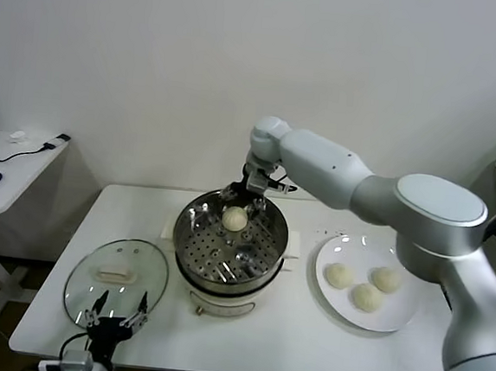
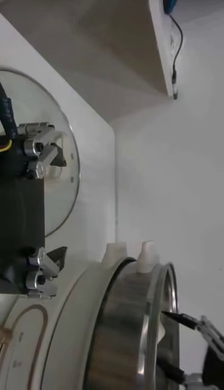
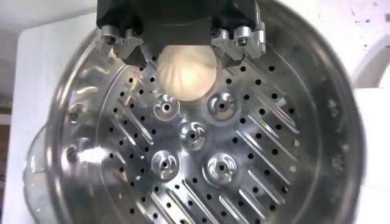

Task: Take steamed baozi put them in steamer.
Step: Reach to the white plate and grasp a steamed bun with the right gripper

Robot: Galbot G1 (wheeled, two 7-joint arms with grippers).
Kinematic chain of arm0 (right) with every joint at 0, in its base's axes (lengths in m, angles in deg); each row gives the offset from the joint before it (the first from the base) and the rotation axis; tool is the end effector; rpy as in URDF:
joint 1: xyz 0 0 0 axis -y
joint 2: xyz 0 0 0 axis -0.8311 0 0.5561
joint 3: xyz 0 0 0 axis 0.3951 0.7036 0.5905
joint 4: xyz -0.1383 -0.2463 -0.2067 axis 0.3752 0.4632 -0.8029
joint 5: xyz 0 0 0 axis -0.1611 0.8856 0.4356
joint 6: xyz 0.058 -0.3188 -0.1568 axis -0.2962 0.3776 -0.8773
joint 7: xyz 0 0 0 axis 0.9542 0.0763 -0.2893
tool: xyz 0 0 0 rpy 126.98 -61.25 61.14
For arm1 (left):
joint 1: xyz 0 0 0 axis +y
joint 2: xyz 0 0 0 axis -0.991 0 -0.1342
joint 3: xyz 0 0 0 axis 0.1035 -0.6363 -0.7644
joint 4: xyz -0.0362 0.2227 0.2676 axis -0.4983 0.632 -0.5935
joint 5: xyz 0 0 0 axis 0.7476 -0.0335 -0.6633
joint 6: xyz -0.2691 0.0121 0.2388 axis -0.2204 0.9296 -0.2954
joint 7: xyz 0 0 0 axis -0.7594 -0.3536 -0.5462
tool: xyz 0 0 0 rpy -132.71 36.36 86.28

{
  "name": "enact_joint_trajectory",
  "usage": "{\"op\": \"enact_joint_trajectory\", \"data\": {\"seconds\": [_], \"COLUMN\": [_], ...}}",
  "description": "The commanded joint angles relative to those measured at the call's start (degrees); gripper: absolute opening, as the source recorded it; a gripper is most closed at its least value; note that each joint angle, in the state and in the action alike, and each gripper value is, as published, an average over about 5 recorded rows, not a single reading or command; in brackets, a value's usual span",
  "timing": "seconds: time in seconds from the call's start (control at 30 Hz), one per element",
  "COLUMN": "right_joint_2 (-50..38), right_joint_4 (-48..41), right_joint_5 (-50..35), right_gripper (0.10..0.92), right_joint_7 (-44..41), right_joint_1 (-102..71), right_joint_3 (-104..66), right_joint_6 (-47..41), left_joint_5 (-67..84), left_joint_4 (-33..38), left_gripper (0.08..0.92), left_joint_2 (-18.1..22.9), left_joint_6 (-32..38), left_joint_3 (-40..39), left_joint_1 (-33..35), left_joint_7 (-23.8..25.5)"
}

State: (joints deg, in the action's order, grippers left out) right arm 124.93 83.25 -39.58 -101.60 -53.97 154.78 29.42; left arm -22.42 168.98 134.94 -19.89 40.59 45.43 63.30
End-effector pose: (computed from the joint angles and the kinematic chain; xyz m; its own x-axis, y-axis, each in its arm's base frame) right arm 0.6299 0.1475 -0.0467 -0.0911 -0.2625 0.9606 -0.1656 -0.9472 -0.2746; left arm 0.1399 0.0498 -0.3443 -0.9378 -0.0855 0.3366 -0.0789 0.9963 0.0331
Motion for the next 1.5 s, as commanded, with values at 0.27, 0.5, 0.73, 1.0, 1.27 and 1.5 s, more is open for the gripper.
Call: {"op": "enact_joint_trajectory", "data": {"seconds": [0.27, 0.5, 0.73, 1.0, 1.27, 1.5], "right_joint_2": [-31.57, -40.58, -39.83, -34.29, -30.53, -29.43], "right_joint_4": [27.41, 39.38, 32.84, 21.16, 14.58, 12.23], "right_joint_5": [-34.21, -37.79, -34.63, -30.82, -28.67, -26.93], "right_gripper": [0.823, 0.823, 0.823, 0.823, 0.823, 0.823], "right_joint_7": [-1.40, 5.44, 9.76, 10.47, 10.64, 10.90], "right_joint_1": [27.05, 21.52, 5.24, -6.75, -12.03, -14.81], "right_joint_3": [34.57, 39.11, 26.40, 16.11, 11.20, 9.14], "right_joint_6": [-39.11, -54.32, -59.96, -60.48, -59.76, -59.73], "left_joint_5": [0.14, 0.17, 0.14, 0.01, 0.07, 0.12], "left_joint_4": [0.19, 0.08, -0.64, -0.91, -1.42, -1.62], "left_gripper": [0.823, 0.823, 0.823, 0.823, 0.823, 0.823], "left_joint_2": [-0.25, 0.04, 0.53, 1.02, 0.82, 0.62], "left_joint_6": [0.06, 0.07, 0.42, 0.56, 0.46, 0.30], "left_joint_3": [-0.13, -0.37, -0.38, -0.33, -0.22, -0.24], "left_joint_1": [-0.05, -0.42, -0.28, 0.20, -0.14, -0.36], "left_joint_7": [-0.01, -0.02, -0.12, -0.15, -0.08, -0.02]}}
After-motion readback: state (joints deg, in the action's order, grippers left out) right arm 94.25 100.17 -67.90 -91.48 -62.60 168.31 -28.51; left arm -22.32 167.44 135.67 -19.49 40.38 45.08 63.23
